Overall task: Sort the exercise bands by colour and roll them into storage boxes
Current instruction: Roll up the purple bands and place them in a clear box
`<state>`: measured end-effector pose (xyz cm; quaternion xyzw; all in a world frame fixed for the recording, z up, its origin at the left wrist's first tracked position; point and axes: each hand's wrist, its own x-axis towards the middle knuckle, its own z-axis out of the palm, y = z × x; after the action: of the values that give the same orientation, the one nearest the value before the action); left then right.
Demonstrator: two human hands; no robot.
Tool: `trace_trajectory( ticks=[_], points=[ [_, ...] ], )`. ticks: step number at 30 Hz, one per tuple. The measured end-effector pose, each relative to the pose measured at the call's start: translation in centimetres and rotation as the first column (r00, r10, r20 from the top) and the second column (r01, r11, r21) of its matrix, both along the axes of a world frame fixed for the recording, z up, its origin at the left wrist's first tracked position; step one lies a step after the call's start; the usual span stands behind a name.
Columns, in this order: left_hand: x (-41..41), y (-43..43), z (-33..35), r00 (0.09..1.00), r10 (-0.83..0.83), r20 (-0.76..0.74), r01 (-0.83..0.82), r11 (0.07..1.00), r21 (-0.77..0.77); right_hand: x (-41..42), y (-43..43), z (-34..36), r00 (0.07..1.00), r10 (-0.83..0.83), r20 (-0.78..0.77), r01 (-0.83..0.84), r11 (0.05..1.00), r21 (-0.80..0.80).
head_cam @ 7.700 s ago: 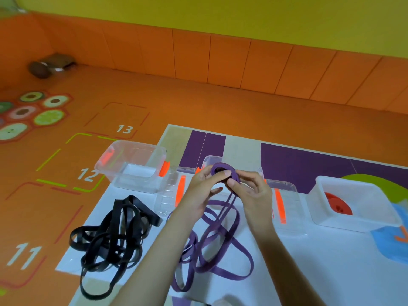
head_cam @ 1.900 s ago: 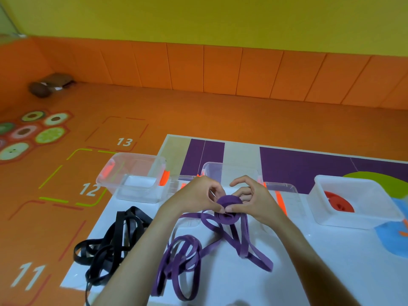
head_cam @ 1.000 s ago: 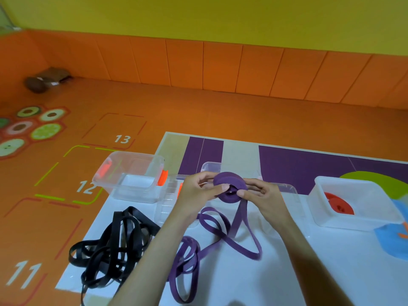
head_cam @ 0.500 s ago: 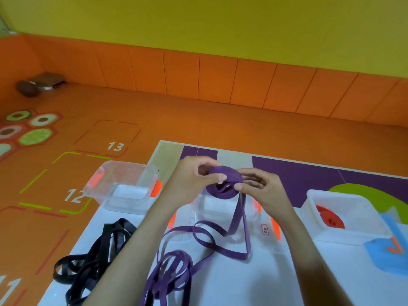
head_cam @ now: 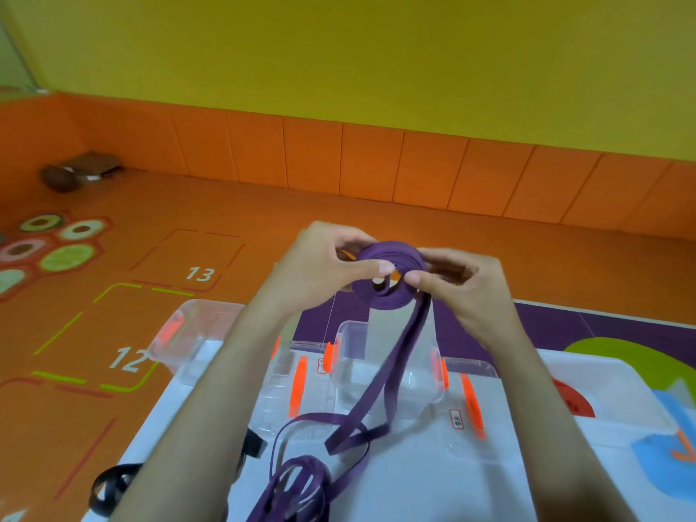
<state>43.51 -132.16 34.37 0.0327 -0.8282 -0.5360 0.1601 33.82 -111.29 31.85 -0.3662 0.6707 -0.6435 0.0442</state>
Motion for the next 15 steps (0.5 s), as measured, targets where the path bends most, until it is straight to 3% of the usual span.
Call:
trace_trajectory(
  ticks=[4,9,15],
  points=[
    [0.1,0.5,-0.8,0.998,0.059,-0.036,-0.053,0.988,0.143,0.1,-0.2,-1.0,0.999,-0.031,-0.017,0.03,0.999,-0.027],
    [0.3,1.3,-4.2,0.992,0.127,0.021,-0.125,0.902,0.413,-0.1,0.4,-4.7,0.973,-0.069,0.222,0.07,0.998,0.004],
    [0.6,3.1,-8.0,0.981,0.18,0.078,-0.192,0.804,0.562,1.1,0.7,-6.8,0.972,-0.104,0.212,0.096,0.994,0.048]
  ],
)
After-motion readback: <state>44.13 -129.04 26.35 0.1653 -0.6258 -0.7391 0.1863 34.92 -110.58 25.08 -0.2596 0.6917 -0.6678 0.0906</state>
